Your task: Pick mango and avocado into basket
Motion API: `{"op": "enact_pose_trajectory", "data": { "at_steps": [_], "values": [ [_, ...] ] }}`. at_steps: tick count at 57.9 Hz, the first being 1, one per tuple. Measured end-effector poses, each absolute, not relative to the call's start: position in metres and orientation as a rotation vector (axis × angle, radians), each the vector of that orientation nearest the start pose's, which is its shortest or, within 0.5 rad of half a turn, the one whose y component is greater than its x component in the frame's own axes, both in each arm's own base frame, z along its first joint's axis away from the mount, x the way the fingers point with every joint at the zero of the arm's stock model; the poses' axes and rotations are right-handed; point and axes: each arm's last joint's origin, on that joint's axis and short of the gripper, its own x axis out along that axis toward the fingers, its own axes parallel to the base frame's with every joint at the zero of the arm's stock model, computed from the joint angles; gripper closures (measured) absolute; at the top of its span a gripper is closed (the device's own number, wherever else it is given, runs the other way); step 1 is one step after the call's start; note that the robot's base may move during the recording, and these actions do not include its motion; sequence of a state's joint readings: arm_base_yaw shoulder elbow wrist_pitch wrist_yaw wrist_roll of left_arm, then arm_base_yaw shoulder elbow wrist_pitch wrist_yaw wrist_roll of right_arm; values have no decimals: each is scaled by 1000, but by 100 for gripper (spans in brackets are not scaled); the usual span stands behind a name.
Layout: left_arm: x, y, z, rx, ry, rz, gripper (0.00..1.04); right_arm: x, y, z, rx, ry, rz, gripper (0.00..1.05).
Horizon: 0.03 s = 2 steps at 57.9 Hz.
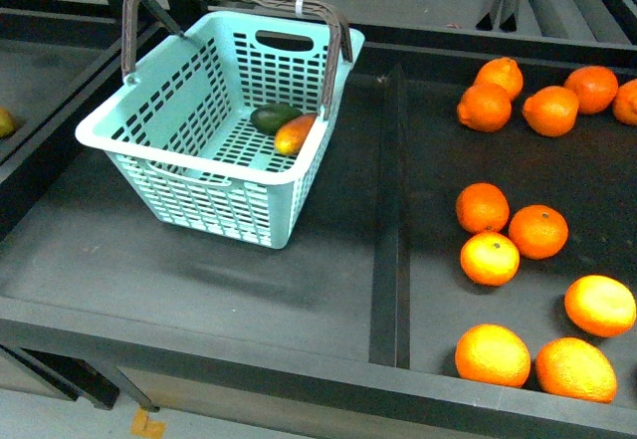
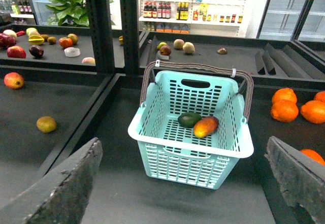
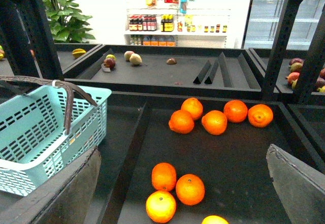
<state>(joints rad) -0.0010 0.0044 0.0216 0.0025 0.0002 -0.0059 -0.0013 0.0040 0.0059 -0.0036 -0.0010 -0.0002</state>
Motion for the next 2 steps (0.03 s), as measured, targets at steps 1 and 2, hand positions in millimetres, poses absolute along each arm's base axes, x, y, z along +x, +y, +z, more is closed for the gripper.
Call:
{"op": "enact_pose_trajectory", "data": {
  "at_steps": [1,2],
  "values": [
    [97,0,171,-6,-20,-1,6,98,0,165,0,2,0,8],
    [97,0,171,-7,-20,-1,8,98,0,165,0,2,0,8]
  ]
}}
